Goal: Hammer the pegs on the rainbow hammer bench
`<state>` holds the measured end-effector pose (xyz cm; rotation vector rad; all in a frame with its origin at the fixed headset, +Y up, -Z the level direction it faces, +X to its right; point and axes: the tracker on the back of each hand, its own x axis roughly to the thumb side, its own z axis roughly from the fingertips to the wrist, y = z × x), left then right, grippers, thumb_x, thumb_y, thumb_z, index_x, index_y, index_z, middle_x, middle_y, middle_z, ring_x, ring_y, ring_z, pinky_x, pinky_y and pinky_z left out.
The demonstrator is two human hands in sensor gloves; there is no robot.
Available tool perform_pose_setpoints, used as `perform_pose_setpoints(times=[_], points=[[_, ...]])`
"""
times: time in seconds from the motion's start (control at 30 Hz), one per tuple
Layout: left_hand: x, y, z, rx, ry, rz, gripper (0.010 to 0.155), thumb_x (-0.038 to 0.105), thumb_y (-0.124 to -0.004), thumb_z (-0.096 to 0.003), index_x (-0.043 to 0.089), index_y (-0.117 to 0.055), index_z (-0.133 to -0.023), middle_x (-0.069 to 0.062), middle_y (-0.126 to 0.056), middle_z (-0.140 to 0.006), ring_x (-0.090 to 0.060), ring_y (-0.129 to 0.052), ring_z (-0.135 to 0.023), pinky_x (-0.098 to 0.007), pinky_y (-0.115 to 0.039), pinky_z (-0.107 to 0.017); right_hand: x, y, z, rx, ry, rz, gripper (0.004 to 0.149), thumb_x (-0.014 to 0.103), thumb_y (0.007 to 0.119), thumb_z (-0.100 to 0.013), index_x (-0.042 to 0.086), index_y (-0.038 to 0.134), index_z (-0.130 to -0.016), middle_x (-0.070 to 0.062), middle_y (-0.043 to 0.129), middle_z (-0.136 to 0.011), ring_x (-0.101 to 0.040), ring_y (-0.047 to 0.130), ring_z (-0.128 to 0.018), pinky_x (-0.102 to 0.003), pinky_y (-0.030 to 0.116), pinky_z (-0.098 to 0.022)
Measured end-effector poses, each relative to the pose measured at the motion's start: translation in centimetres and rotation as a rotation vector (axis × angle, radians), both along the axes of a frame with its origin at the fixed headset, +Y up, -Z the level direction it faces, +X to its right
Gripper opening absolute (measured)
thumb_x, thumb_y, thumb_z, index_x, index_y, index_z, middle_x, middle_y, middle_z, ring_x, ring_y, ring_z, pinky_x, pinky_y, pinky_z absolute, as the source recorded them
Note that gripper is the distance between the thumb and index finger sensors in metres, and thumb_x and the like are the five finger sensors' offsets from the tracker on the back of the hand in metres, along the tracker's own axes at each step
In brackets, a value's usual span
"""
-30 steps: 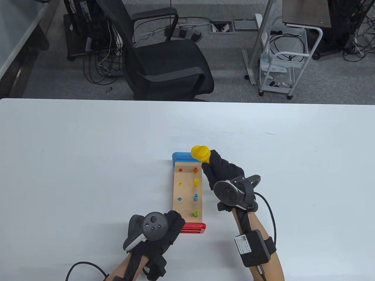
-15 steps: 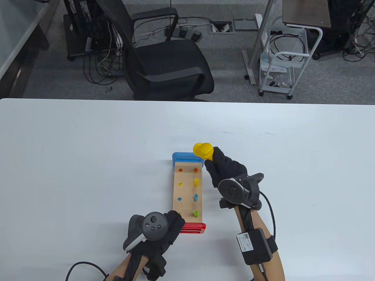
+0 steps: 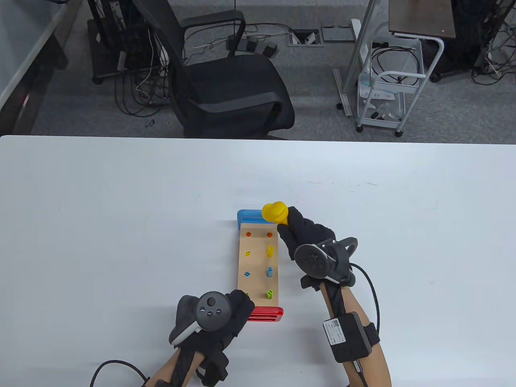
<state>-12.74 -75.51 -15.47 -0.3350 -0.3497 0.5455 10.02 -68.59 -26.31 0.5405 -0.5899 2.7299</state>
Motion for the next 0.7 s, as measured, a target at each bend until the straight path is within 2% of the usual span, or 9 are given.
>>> perform_pose_setpoints(times=[0.07,0.1,0.13,0.17,0.2,0.27,0.37,0.53,0.7], points=[[0.0,0.0,0.0,0.001,0.0,0.0,0.065,0.059,-0.036,-0.0559,0.019,-0.059,-0.102,-0.04,-0.076,-0.105,-0.053,-0.093,-0.082,-0.059,-0.082,-0.055,-0.8,-1.7,-0.5,-0.068,0.006,0.144,0.061,0.043,0.054,-0.061,0.0,0.068,-0.102,-0.014,0.099,-0.058,-0.028,0.097,-0.031,-0.042,0.085,-0.025],[0.0,0.0,0.0,0.001,0.0,0.0,0.065,0.059,-0.036,-0.0558,0.019,-0.059,-0.102,-0.04,-0.076,-0.105,-0.053,-0.093,-0.083,-0.059,-0.082,-0.055,-1.8,-3.7,-1.2,-0.238,0.032,0.346,0.06,0.041,0.057,-0.061,-0.002,0.073,-0.1,-0.017,0.101,-0.055,-0.031,0.097,-0.028,-0.044,0.084,-0.023],[0.0,0.0,0.0,-0.001,-0.001,0.0,0.065,0.059,-0.036,-0.0559,0.019,-0.059,-0.102,-0.04,-0.076,-0.105,-0.053,-0.093,-0.083,-0.059,-0.082,-0.055,-2.3,-4.6,-2.2,-0.379,-0.049,0.528,0.062,0.049,0.044,-0.059,0.009,0.058,-0.105,-0.001,0.097,-0.065,-0.016,0.1,-0.037,-0.032,0.09,-0.03],[0.0,0.0,0.0,0.0,-0.001,0.0,0.065,0.059,-0.036,-0.0558,0.019,-0.059,-0.102,-0.04,-0.076,-0.105,-0.053,-0.093,-0.083,-0.059,-0.082,-0.055,-1.7,-4.2,-1.0,-0.255,-0.036,0.427,0.062,0.047,0.046,-0.061,0.006,0.057,-0.106,-0.006,0.096,-0.067,-0.022,0.097,-0.038,-0.037,0.086,-0.032],[0.0,0.0,0.0,0.0,-0.001,-0.002,0.065,0.059,-0.036,-0.0558,0.019,-0.059,-0.102,-0.04,-0.076,-0.105,-0.053,-0.093,-0.083,-0.059,-0.082,-0.055,-2.0,-3.8,-0.9,-0.119,0.0,0.311,0.061,0.042,0.057,-0.059,-0.001,0.075,-0.098,-0.013,0.103,-0.053,-0.027,0.099,-0.024,-0.041,0.087,-0.02],[0.0,0.0,0.0,0.002,0.0,-0.001,0.065,0.059,-0.036,-0.0558,0.019,-0.059,-0.102,-0.04,-0.076,-0.105,-0.053,-0.093,-0.082,-0.059,-0.082,-0.055,-2.1,-3.8,-1.0,-0.267,-0.036,0.408,0.061,0.044,0.051,-0.06,0.002,0.066,-0.103,-0.01,0.099,-0.06,-0.025,0.097,-0.032,-0.04,0.086,-0.027],[-0.1,0.0,0.0,-0.005,-0.004,-0.004,0.065,0.059,-0.036,-0.0559,0.019,-0.059,-0.102,-0.04,-0.076,-0.105,-0.053,-0.093,-0.083,-0.059,-0.082,-0.055,-1.5,-2.4,-0.5,-0.143,-0.037,0.315,0.062,0.045,0.051,-0.06,0.002,0.066,-0.102,-0.01,0.098,-0.06,-0.025,0.098,-0.034,-0.04,0.086,-0.028],[-0.1,0.0,0.0,-0.01,-0.008,-0.002,0.065,0.06,-0.036,-0.0558,0.019,-0.058,-0.102,-0.04,-0.076,-0.105,-0.053,-0.093,-0.083,-0.059,-0.082,-0.055,-1.0,-0.4,0.7,-0.231,-0.002,0.24,0.062,0.044,0.055,-0.061,0.0,0.065,-0.102,-0.013,0.097,-0.064,-0.029,0.099,-0.041,-0.044,0.086,-0.033],[-0.1,0.0,0.0,-0.01,-0.008,-0.001,0.065,0.06,-0.036,-0.0558,0.019,-0.058,-0.102,-0.04,-0.075,-0.105,-0.053,-0.093,-0.083,-0.059,-0.082,-0.055,-1.3,1.2,2.8,-0.158,0.044,0.266,0.062,0.044,0.054,-0.061,-0.001,0.066,-0.102,-0.012,0.098,-0.061,-0.027,0.099,-0.037,-0.042,0.087,-0.03]])
